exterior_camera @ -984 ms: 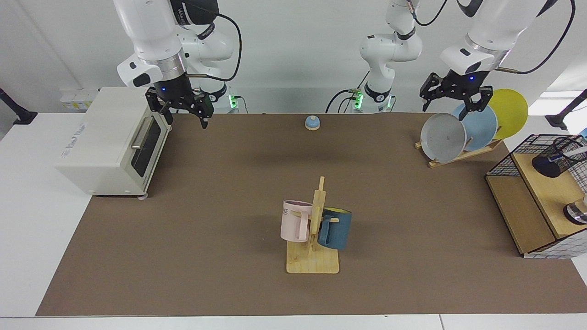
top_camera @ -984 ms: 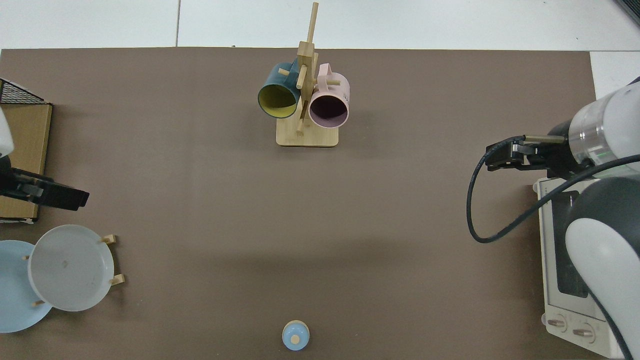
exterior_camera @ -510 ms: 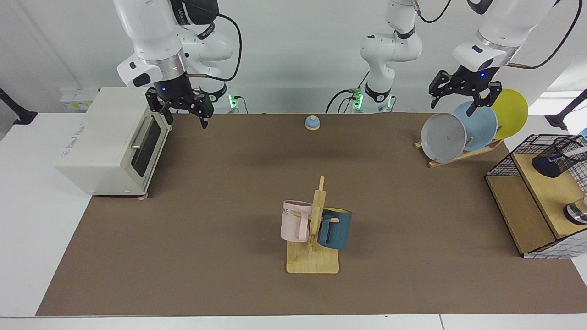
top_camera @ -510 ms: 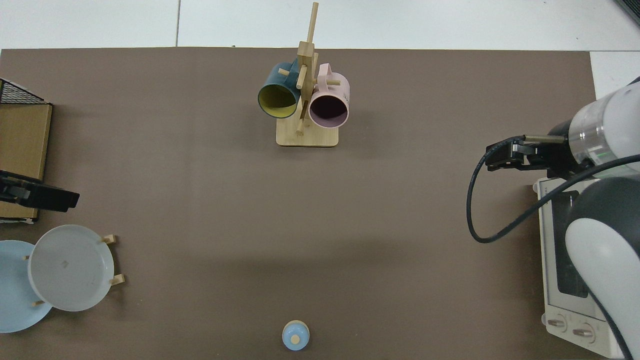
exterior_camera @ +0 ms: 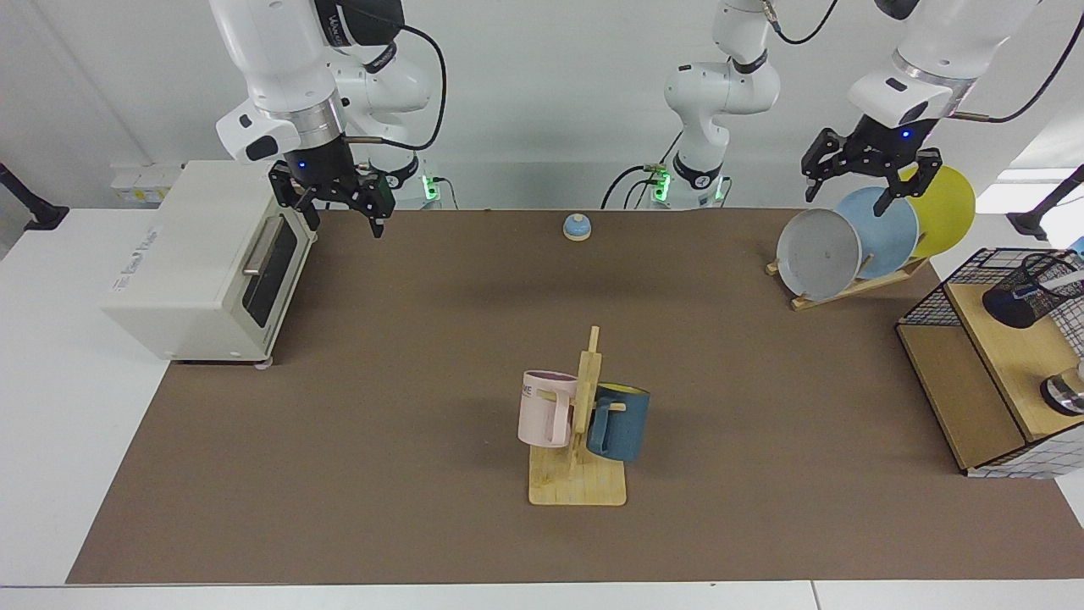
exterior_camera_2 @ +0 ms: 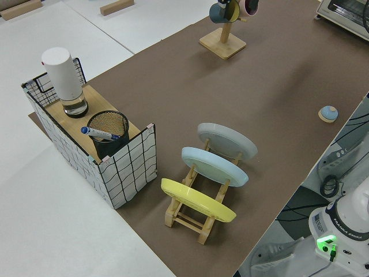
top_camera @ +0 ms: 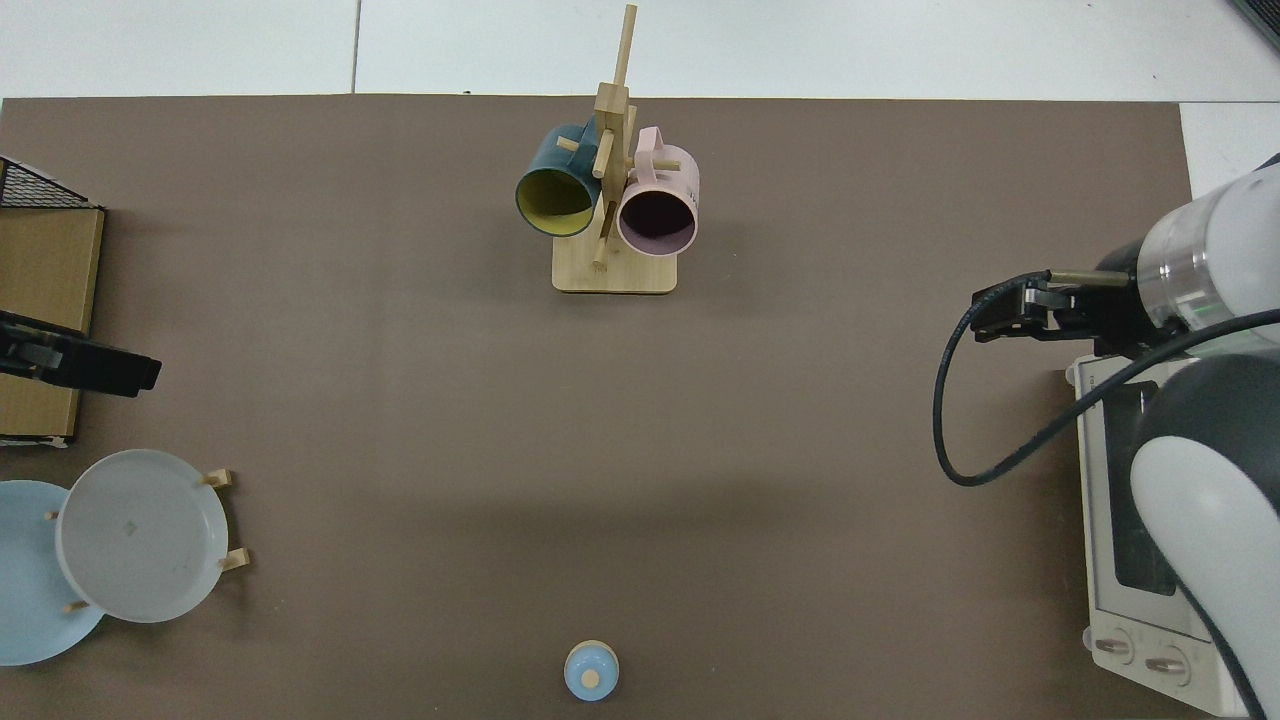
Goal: Put markers into pen holder
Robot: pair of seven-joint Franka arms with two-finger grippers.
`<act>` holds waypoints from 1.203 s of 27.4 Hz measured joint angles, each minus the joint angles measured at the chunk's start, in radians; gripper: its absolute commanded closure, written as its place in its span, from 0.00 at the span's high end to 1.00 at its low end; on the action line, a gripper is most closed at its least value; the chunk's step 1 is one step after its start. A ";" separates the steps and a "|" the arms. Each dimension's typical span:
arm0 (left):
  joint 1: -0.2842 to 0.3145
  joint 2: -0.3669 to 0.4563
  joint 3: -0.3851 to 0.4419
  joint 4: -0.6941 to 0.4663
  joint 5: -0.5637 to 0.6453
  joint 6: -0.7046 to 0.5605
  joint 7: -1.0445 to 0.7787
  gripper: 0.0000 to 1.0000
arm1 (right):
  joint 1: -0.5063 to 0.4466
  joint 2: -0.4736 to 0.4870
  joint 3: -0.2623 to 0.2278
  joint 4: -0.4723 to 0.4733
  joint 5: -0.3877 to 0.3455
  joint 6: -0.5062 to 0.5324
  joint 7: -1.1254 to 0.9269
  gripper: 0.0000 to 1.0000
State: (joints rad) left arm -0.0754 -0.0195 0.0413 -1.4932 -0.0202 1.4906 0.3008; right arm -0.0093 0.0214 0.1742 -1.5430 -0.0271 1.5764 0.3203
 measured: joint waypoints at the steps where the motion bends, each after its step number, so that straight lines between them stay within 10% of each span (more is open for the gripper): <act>1: 0.000 0.002 0.002 0.001 0.000 0.000 -0.002 1.00 | 0.000 0.000 0.000 0.000 0.000 0.000 0.000 0.99; 33: -0.014 0.005 0.050 0.018 0.000 0.000 -0.025 1.00 | 0.000 0.000 0.000 0.000 0.000 0.000 0.000 0.99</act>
State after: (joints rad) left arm -0.0890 -0.0147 0.0914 -1.4750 -0.0202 1.4904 0.2756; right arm -0.0093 0.0214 0.1742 -1.5430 -0.0271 1.5764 0.3203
